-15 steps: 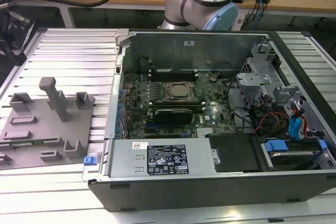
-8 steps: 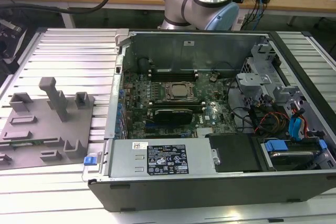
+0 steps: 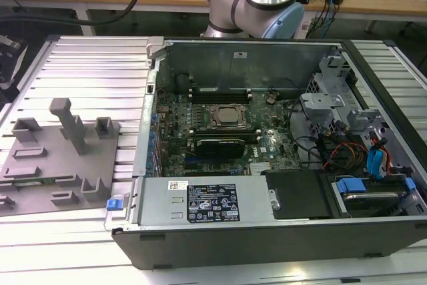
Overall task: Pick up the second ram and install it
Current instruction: 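Reach for the second ram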
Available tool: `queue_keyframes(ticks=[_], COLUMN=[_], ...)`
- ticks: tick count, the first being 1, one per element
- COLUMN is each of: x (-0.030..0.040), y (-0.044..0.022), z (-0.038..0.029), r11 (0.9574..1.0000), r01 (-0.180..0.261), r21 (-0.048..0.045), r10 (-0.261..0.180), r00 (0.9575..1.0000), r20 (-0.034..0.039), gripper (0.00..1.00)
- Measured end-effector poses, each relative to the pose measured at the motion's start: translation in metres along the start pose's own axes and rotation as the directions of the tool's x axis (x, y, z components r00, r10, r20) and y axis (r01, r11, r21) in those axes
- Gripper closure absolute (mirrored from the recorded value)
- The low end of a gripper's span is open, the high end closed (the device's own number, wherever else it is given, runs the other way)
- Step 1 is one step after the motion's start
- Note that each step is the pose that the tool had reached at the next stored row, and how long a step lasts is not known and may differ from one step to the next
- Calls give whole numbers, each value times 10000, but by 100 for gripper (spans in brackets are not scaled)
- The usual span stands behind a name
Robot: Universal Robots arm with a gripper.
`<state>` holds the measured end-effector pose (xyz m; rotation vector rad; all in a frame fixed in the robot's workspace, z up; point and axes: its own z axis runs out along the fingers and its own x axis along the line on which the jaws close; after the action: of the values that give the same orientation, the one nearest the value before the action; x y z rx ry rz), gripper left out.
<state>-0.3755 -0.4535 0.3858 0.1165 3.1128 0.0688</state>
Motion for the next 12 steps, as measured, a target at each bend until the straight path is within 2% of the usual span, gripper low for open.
queue_keyframes(ticks=[3,12], x=[1,1], y=[-30,-32], z=[4,6], r11=[10000,10000], r01=[0,2], r21=[-2,1], r10=[0,-2], r00=[10000,10000], r20=[2,0], gripper=[89,89])
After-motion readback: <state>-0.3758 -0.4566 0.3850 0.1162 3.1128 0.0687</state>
